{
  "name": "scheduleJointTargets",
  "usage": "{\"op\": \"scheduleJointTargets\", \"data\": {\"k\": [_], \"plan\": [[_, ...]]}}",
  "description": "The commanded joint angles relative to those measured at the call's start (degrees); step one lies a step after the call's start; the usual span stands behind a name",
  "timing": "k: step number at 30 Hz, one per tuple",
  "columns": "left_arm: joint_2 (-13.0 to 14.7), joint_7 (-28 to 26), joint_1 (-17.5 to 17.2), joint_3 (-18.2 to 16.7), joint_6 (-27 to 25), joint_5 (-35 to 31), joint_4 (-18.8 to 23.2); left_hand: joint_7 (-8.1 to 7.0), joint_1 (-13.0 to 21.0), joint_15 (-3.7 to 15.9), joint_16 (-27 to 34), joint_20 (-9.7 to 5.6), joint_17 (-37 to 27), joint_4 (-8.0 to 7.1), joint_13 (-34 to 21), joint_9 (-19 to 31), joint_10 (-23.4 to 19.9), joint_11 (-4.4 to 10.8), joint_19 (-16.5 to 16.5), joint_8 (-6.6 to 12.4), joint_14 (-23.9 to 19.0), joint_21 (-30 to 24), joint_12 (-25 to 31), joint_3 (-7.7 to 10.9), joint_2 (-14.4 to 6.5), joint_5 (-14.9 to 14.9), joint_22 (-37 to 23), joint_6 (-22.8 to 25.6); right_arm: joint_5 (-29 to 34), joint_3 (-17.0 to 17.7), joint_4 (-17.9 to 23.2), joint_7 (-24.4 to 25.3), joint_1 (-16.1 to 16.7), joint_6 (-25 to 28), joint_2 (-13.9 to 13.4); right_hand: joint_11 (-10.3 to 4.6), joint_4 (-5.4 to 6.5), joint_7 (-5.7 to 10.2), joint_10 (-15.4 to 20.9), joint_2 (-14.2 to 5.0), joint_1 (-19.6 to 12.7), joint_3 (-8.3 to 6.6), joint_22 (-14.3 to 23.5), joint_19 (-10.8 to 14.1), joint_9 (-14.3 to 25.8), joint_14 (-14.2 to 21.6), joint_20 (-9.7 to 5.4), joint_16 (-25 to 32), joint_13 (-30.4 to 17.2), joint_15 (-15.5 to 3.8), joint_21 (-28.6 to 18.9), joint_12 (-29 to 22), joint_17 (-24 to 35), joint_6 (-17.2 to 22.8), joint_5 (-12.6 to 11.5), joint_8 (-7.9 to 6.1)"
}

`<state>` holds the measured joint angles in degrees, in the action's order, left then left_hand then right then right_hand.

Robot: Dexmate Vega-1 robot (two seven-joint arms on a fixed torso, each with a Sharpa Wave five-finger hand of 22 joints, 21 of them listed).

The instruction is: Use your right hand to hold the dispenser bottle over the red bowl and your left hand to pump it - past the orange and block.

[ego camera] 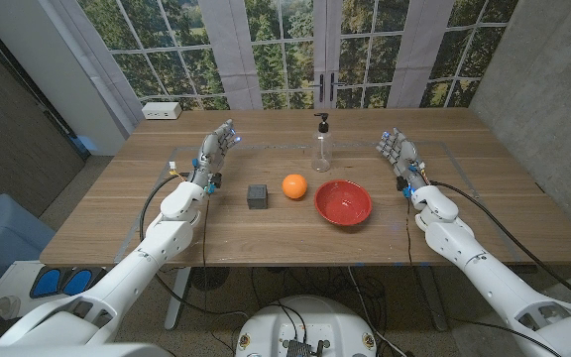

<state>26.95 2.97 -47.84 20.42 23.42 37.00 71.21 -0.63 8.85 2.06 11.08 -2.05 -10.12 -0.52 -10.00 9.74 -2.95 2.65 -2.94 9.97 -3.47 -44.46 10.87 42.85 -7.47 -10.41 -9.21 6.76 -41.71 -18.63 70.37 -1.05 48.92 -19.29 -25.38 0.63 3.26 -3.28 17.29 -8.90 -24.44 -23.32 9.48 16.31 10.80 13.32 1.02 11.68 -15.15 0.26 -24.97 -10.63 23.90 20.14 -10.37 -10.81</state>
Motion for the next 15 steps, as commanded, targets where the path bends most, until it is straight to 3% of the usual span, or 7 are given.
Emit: {"op": "scheduleJointTargets", "data": {"k": [1,9,15], "plan": [[-0.1,-0.1,0.1,-0.1,0.0,0.0,0.1,-0.15,-0.3,1.29,0.0,-1.21,-0.2,0.29,-0.1,0.2,0.0,-0.04,0.6,0.32,0.0,0.2,0.1,0.1,-1.5,-0.1,-0.1,0.0,2.1,-0.8,-0.3,1.4,-1.1,0.1,-0.2,0.64,-1.45,-0.78,0.3,0.51,-0.2,-0.12,0.4,0.4,0.2,0.5,1.78,0.8,0.1,0.91,0.4,-0.6,0.0,-0.1,-0.2,-0.3],[0.1,0.4,0.1,0.1,-0.6,0.4,0.4,-0.05,-0.4,1.21,0.2,-0.93,-0.2,0.42,-0.1,0.2,-0.5,-0.05,1.2,0.46,-0.3,0.4,0.2,0.16,-1.7,-0.1,-0.2,0.4,4.8,-2.1,1.3,1.8,-1.1,1.0,-1.8,0.52,-5.43,-0.52,0.0,2.82,-2.4,-0.25,0.5,0.6,0.2,0.3,3.13,0.9,0.5,-0.03,1.0,-0.6,-0.3,-0.7,-0.9,-0.41],[0.3,0.5,0.1,0.1,-0.7,0.3,0.7,-0.04,-0.4,1.24,0.2,-0.73,-0.2,0.47,-0.1,0.2,-0.6,-0.09,1.4,0.47,-0.5,0.6,0.3,0.22,-1.8,-0.2,-0.2,0.5,6.4,-3.4,1.3,1.0,-1.8,2.2,-2.8,0.79,-6.27,-0.71,0.0,3.56,-2.4,0.05,0.6,1.1,0.2,0.4,2.86,1.1,0.7,0.54,1.2,-0.7,-0.4,-1.0,-1.0,-0.38]]}}
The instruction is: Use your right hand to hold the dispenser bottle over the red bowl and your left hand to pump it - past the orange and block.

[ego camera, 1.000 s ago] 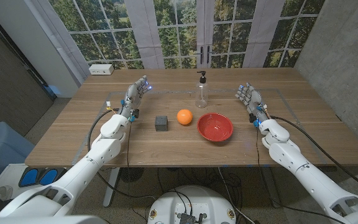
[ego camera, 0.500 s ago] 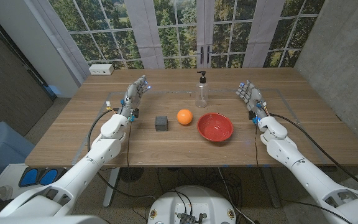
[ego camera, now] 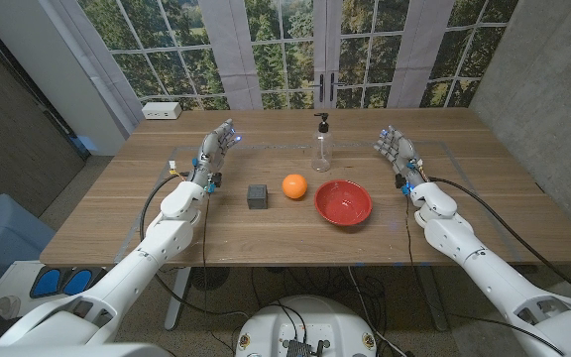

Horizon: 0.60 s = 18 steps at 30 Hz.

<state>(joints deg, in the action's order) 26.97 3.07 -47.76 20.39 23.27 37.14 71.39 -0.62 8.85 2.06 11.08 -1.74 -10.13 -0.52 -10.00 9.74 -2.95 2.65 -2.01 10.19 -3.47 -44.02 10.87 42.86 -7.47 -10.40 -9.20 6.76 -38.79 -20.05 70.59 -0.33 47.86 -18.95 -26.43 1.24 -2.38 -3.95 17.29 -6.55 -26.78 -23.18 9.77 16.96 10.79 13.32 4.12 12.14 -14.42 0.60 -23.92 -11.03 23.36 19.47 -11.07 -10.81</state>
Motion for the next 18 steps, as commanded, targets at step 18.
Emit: {"op": "scheduleJointTargets", "data": {"k": [18], "plan": [[0.6,0.8,-0.4,0.0,-1.1,0.8,1.7,0.18,-0.5,1.08,0.4,-0.68,-0.3,0.39,-0.1,0.2,-1.1,-0.22,1.3,0.31,-1.0,0.7,0.3,0.62,-2.5,-0.3,-0.2,0.8,10.5,-4.9,3.8,2.2,-0.6,2.6,-4.6,0.3,-2.56,0.39,-1.7,5.58,2.3,2.71,0.3,1.4,0.3,-0.4,0.24,0.5,0.4,0.33,1.2,-0.1,-0.5,-2.7,0.4,-0.04]]}}
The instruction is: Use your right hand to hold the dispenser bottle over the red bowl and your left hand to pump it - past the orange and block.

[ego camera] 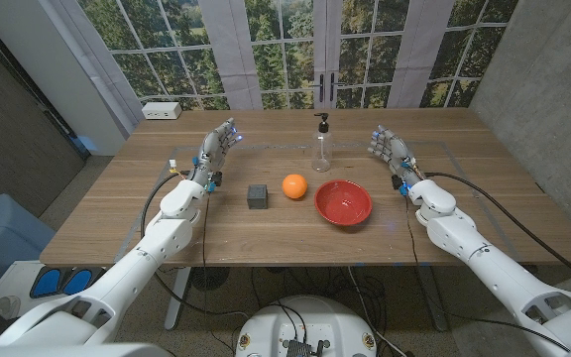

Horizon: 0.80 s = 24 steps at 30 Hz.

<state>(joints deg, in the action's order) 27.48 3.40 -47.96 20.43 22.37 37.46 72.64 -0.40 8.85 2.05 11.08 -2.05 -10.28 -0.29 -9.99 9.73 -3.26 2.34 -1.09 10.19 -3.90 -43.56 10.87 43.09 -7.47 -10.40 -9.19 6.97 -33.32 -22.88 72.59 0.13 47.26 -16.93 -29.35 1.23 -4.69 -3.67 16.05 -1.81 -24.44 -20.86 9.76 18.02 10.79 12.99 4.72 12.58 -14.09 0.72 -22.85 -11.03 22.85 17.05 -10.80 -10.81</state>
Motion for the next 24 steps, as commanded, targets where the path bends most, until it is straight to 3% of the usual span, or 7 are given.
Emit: {"op": "scheduleJointTargets", "data": {"k": [1,17,24], "plan": [[0.3,0.4,-0.2,0.0,-0.4,0.3,0.7,-0.02,-0.5,1.06,0.4,-0.35,-0.1,0.16,-0.2,0.2,-0.8,0.06,0.5,0.31,-0.6,0.2,0.3,0.4,-2.5,-0.3,-0.2,0.6,5.3,-2.2,2.3,2.2,0.1,1.0,-1.8,0.35,-0.36,0.19,-0.5,0.93,-0.1,0.43,0.3,0.4,0.3,-0.1,-0.64,0.0,0.1,0.28,0.2,-0.1,0.0,-0.3,0.1,-0.04],[1.2,-0.7,-1.7,-0.6,-1.1,0.6,3.1,0.06,-0.6,1.06,0.4,-0.12,-0.1,0.15,-0.2,0.2,-1.0,-0.01,1.0,0.36,-1.0,0.7,0.4,0.65,-2.4,-0.3,-0.2,0.9,10.7,-4.7,2.9,3.7,-1.8,1.9,-2.2,0.44,-1.49,0.66,-0.8,1.43,-0.6,0.54,0.3,0.7,0.3,0.1,-0.99,0.1,0.3,0.54,0.7,-0.2,-0.5,-0.7,0.1,-0.21],[1.1,-0.6,-1.7,-0.7,-1.0,0.7,2.8,0.04,-0.7,1.1,0.4,-0.13,-0.1,0.1,-0.2,0.2,-1.1,0.03,1.1,0.35,-1.0,0.8,0.3,0.72,-2.5,-0.3,-0.2,1.0,12.9,-5.6,2.6,4.6,-2.6,2.1,-2.0,0.41,-2.5,-0.72,0.0,1.43,-1.4,0.4,0.3,2.1,0.3,1.2,-1.74,0.6,0.5,-0.14,0.7,-0.6,-0.8,-0.7,-0.1,-0.43]]}}
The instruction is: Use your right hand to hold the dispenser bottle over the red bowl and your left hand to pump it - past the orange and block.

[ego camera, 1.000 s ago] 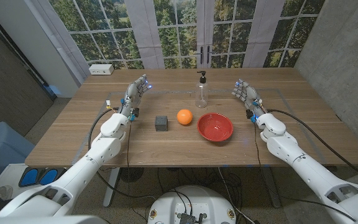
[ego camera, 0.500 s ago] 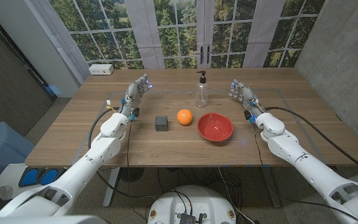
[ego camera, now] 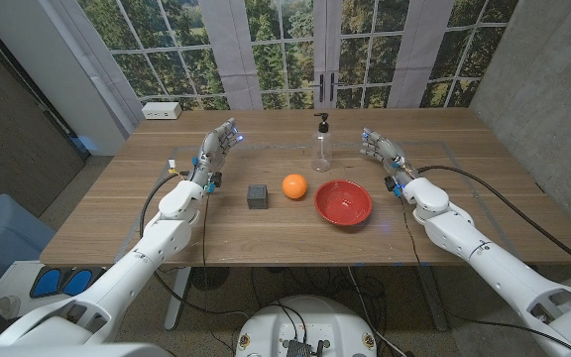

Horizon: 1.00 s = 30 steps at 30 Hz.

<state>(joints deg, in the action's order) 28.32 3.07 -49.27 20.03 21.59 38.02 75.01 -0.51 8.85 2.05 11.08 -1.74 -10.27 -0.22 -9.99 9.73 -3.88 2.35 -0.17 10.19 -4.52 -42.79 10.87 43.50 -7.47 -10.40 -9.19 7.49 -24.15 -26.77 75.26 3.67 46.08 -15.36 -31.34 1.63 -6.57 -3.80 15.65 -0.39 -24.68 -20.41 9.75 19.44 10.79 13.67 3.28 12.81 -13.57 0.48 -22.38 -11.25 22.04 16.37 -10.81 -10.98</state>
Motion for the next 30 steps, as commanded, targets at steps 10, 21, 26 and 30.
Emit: {"op": "scheduleJointTargets", "data": {"k": [10,21,26,30], "plan": [[0.3,-0.2,-0.1,-0.3,-0.5,0.3,0.3,0.31,-0.8,0.97,0.5,-0.15,-0.1,-0.07,-0.2,0.2,-1.1,-0.07,0.7,0.47,-0.9,0.4,0.5,0.52,-2.5,-0.3,-0.3,1.0,5.9,-2.8,0.0,1.1,-2.1,0.1,0.1,-0.26,-1.11,0.01,-0.1,2.04,-0.3,1.17,0.3,0.4,0.3,0.1,1.28,0.2,0.1,0.15,1.0,-0.3,-0.3,-0.6,0.5,-0.25],[0.4,-0.6,-0.3,-0.4,-0.6,0.2,0.7,0.33,-1.0,0.94,0.5,-0.11,-0.1,-0.24,-0.2,0.3,-1.3,-0.14,1.0,0.47,-1.1,0.8,0.5,0.66,-2.5,-0.3,-0.3,1.2,9.0,-4.5,-0.8,1.4,-3.5,0.3,0.4,-0.71,-0.85,0.48,-0.4,2.9,1.2,2.24,0.3,0.3,0.4,0.0,3.2,0.3,0.1,-0.14,1.8,-0.3,-0.4,-1.2,0.3,-0.23],[0.5,-0.8,-0.7,-0.5,-0.8,0.4,1.2,0.36,-1.1,0.94,0.5,-0.04,-0.1,-0.28,-0.2,0.3,-1.3,0.0,1.2,0.45,-1.2,0.9,0.5,0.73,-2.5,-0.3,-0.3,1.2,9.1,-4.6,-0.3,1.3,-3.6,0.7,0.5,-0.73,-1.18,0.54,-0.5,2.8,0.8,2.16,0.3,1.2,0.4,-0.2,1.48,0.2,0.2,0.25,1.8,-0.3,-0.6,-1.4,0.1,-0.26],[0.6,-0.8,-1.1,-0.6,-0.7,0.5,1.5,0.29,-1.1,0.94,0.5,-0.07,-0.1,-0.34,-0.2,0.3,-1.3,0.05,1.3,0.44,-1.3,1.1,0.4,0.77,-2.4,-0.3,-0.3,1.3,9.8,-4.9,0.2,1.3,-3.6,0.6,0.3,-0.63,-1.46,0.44,-0.7,2.61,0.3,1.97,0.3,1.8,0.4,-0.3,1.35,0.2,0.2,0.36,1.8,-0.3,-0.7,-1.7,0.0,-0.23]]}}
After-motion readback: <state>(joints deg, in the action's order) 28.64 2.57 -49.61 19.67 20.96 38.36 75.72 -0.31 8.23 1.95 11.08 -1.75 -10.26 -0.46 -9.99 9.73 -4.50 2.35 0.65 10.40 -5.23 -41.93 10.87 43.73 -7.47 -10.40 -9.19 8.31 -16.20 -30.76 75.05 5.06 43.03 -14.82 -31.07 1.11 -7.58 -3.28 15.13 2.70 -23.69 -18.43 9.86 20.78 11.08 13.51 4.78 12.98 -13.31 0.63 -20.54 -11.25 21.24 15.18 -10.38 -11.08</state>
